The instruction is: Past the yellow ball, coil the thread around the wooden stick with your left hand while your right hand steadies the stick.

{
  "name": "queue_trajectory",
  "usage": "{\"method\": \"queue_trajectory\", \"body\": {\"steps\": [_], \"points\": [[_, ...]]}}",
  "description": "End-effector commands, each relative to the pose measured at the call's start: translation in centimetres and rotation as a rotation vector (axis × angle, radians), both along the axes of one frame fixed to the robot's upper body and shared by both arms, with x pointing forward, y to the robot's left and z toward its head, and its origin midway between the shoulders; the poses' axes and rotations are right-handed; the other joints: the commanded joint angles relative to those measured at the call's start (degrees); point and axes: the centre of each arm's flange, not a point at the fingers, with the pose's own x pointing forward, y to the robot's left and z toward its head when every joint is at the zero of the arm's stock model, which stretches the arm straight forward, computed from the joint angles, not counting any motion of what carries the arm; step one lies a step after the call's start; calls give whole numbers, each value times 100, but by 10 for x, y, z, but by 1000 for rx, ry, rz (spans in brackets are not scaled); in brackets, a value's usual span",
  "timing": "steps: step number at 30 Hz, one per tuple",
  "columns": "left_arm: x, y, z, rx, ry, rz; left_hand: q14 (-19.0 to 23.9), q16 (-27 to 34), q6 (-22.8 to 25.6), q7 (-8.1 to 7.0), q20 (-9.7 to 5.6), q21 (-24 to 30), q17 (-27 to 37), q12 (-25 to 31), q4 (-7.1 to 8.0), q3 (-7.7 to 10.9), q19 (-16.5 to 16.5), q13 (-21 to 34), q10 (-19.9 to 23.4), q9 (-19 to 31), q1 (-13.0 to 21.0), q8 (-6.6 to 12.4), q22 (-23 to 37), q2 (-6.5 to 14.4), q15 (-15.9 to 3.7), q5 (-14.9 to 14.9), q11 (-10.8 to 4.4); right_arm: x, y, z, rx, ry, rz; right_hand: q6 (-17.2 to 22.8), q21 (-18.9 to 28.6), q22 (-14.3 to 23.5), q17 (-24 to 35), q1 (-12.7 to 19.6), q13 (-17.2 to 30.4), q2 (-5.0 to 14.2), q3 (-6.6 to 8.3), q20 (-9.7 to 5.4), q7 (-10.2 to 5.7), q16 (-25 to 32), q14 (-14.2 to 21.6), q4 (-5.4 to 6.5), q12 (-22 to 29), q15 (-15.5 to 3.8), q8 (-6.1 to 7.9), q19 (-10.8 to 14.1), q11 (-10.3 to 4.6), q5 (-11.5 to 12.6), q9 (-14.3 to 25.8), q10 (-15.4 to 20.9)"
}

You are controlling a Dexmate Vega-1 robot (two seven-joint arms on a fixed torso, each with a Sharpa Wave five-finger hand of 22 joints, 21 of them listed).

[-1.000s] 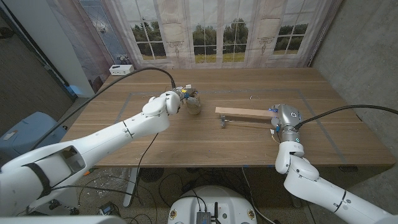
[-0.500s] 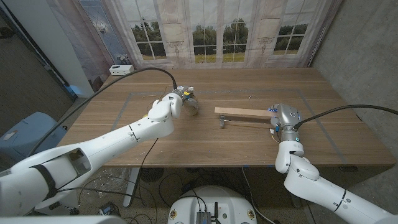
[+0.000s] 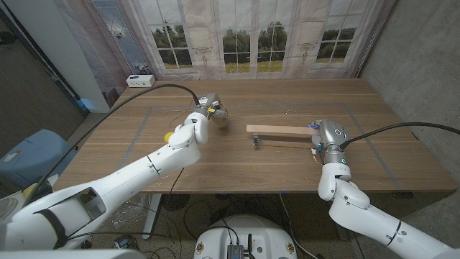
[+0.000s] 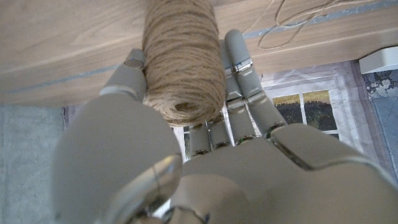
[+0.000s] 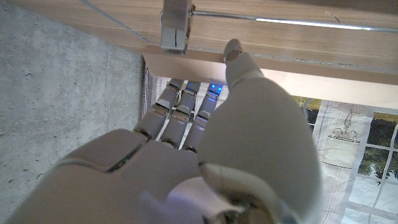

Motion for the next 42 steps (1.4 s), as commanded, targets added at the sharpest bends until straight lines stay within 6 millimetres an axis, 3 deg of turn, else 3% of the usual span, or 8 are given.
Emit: {"method": "queue_trajectory", "body": {"steps": [1,23,42], "points": [[-17,24,7,-326,-211,-102,1153,40,398,-125,-436,47,174,81,80,338,189,776,767,91,1346,30,8,1294,-1630,-6,-699,7,9,3,27,-20,101,221,39,34,14,184,847,221,-5,7,107,-16,74,26,524,-990,41,34,-16,25,20,758],[-12,40,29,-640,-266,-350,1122,-120,383,-116,-479,105,179,121,90,408,208,895,727,122,1339,5,-18,1242,-1632,6,-713,21,43,24,28,-68,284,232,89,36,51,208,828,229,-50,25,116,-67,112,34,556,-987,22,40,-14,28,29,753],[-13,40,54,-803,-173,-608,1111,-327,364,-110,-463,127,87,120,109,486,195,925,716,162,1305,-18,-39,1232,-1634,18,-711,44,82,47,74,-144,445,243,125,36,74,197,807,237,-82,35,140,-132,125,55,576,-980,8,26,-1,29,38,740]]}}
